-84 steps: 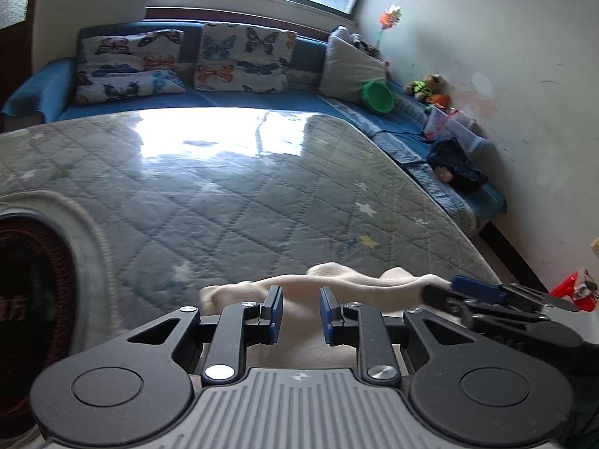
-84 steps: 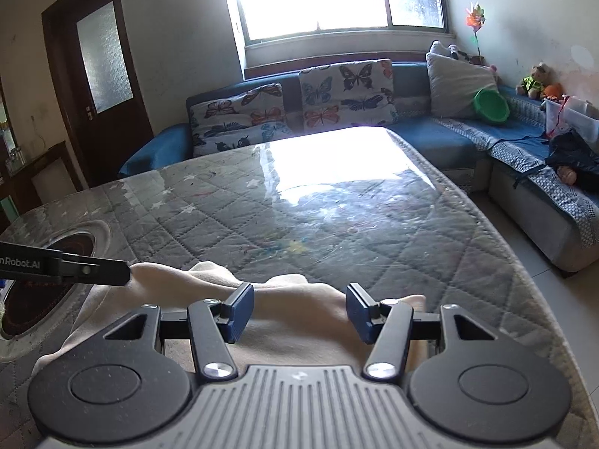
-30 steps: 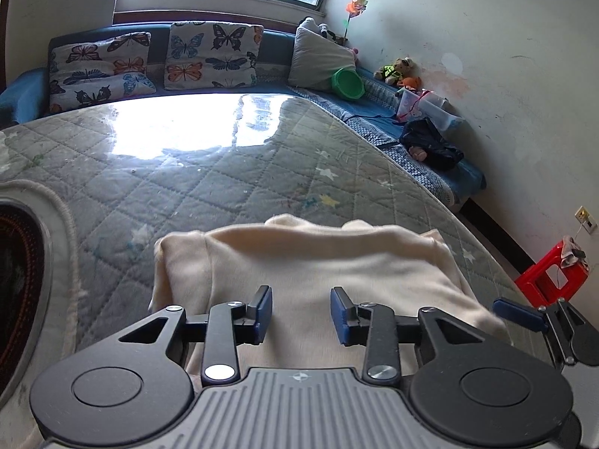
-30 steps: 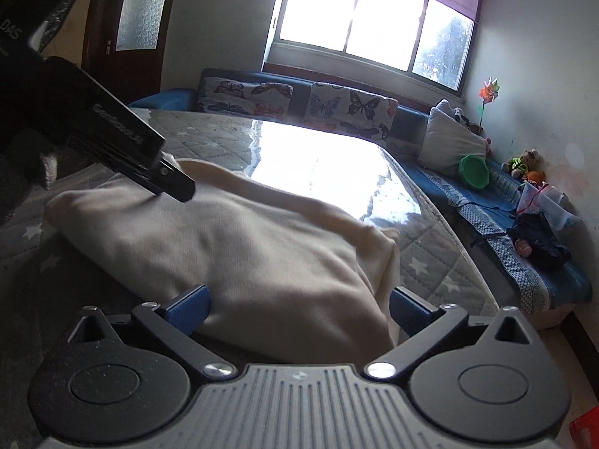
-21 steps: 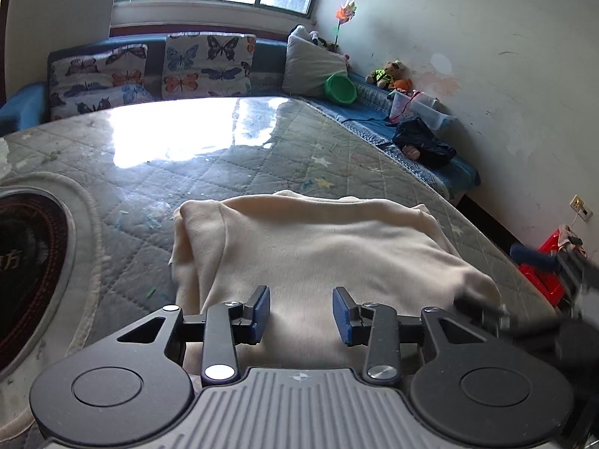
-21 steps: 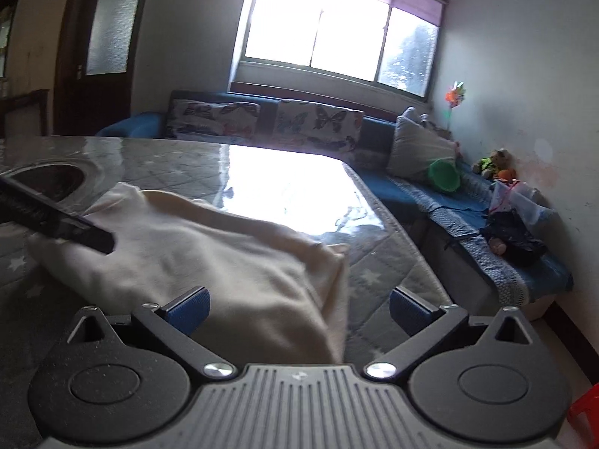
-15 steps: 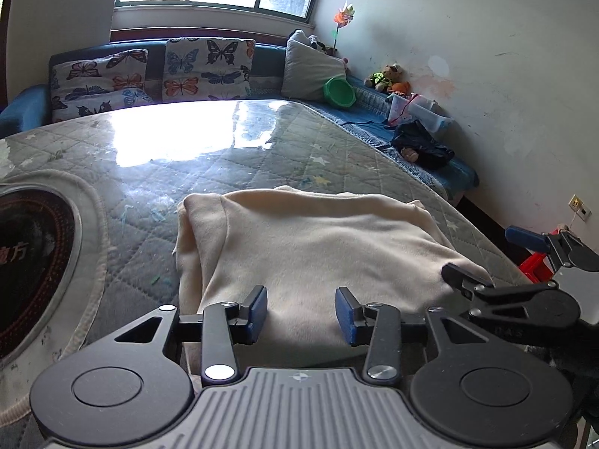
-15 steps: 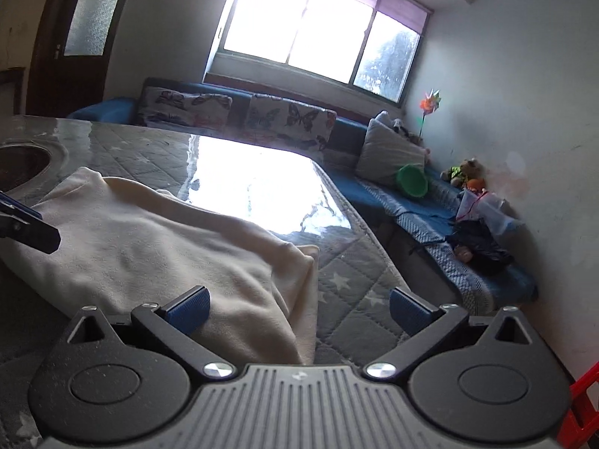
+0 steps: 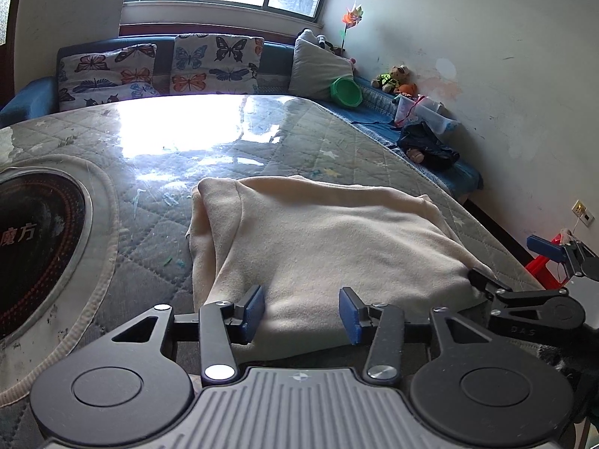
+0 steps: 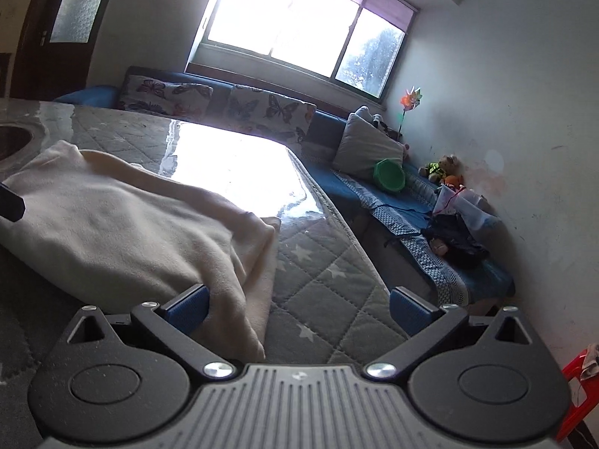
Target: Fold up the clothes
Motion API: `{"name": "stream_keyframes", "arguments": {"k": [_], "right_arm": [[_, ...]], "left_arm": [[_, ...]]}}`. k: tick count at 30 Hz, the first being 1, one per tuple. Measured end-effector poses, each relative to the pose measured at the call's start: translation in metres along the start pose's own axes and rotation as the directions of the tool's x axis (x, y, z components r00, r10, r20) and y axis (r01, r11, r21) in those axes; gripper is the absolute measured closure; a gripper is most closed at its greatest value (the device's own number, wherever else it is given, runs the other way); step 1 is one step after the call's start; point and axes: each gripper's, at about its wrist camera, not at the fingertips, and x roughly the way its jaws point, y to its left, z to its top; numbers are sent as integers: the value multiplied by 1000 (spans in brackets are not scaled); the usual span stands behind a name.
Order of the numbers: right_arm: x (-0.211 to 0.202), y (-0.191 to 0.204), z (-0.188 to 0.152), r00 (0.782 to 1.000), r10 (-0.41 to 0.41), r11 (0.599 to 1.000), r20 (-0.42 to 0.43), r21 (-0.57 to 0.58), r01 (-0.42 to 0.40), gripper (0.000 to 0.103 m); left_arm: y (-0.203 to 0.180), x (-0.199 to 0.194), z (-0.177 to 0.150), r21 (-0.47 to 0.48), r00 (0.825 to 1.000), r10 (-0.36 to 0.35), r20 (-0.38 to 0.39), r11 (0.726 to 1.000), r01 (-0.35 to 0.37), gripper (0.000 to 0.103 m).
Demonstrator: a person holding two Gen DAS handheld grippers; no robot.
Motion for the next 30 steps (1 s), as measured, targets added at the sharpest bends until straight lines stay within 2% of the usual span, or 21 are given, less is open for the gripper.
{"name": "stream_keyframes", "arguments": {"k": [5, 9, 12, 18, 24, 30], "right_arm": [[0, -1, 6, 999, -26, 1000, 35, 10, 26, 0], [15, -1, 0, 1000, -8, 1000, -8, 15, 8, 0], [15, -3, -1, 1000, 5, 999, -4, 41, -5, 0], [15, -3, 2, 1000, 15, 999, -3, 38, -15, 0], [15, -3, 5, 1000, 25, 999, -2, 34, -25, 0], [33, -2, 17, 1000, 26, 1000, -8, 16, -26, 0]], "left_arm": [[0, -2, 0, -4, 1000, -2, -1, 1000, 2, 51], [0, -3, 5, -11, 1000, -8, -6, 1000, 8, 51], [2, -3, 14, -15, 1000, -7, 1, 1000, 7, 51], [13, 12, 36, -53, 1000, 4, 21, 999, -3, 51], [34, 34, 49, -94, 999, 42, -10, 995, -43, 51], [40, 35, 59, -114, 1000, 16, 16, 993, -14, 51]]}}
